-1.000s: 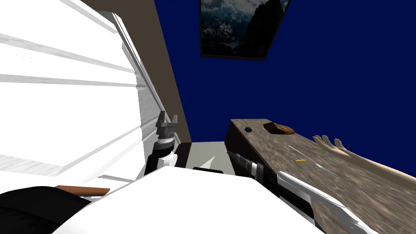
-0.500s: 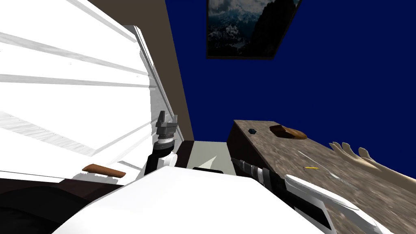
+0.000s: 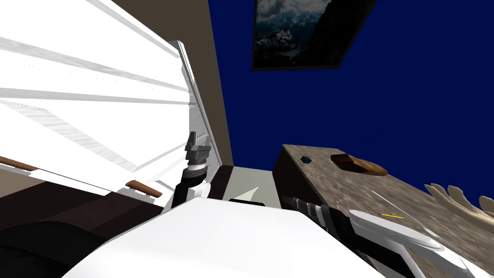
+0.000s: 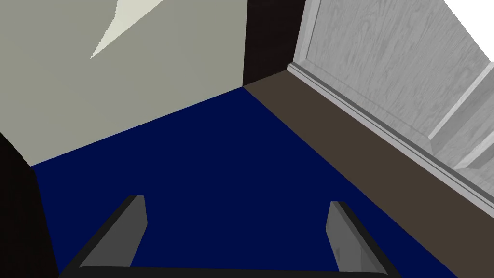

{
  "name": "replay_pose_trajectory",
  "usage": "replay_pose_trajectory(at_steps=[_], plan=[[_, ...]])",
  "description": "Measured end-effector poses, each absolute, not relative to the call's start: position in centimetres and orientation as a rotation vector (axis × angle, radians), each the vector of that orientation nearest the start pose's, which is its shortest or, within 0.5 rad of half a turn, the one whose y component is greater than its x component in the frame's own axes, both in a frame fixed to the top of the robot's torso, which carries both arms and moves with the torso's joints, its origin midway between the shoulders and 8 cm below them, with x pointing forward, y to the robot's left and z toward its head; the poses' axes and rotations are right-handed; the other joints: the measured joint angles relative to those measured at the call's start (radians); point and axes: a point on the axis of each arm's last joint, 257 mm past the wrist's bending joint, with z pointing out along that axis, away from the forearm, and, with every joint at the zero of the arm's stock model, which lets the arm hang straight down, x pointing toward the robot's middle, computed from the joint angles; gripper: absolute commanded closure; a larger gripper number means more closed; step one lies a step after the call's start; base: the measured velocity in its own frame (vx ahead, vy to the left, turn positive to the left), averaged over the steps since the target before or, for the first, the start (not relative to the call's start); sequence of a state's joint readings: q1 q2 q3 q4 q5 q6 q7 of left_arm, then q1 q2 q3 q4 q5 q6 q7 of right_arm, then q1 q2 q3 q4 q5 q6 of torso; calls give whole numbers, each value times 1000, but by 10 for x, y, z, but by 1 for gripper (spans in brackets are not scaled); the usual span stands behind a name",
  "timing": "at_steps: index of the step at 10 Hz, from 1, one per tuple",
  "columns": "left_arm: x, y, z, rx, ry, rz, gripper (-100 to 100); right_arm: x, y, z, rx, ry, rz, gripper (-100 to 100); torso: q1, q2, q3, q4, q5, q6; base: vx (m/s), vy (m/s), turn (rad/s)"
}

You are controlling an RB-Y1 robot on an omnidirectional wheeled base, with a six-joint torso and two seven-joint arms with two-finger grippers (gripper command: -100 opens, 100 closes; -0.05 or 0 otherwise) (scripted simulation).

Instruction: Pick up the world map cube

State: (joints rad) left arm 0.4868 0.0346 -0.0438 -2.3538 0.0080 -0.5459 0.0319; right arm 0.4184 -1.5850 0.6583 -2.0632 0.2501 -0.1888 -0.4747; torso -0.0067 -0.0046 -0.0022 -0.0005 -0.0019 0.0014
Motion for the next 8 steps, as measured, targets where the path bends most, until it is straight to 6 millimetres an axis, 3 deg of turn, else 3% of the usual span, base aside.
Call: replay_pose_trajectory(at_steps=[4, 8], plan=[[322, 256, 68, -549, 537, -1418, 0, 193, -339, -348, 173, 2709, 704, -100, 0, -3, -2, -1, 0, 0, 38, -31, 116], [322, 256, 68, -549, 537, -1418, 0, 179, -386, -345, 141, 2798, 562, -100, -2, -5, -3, -1, 0, 0, 69, -49, 154]])
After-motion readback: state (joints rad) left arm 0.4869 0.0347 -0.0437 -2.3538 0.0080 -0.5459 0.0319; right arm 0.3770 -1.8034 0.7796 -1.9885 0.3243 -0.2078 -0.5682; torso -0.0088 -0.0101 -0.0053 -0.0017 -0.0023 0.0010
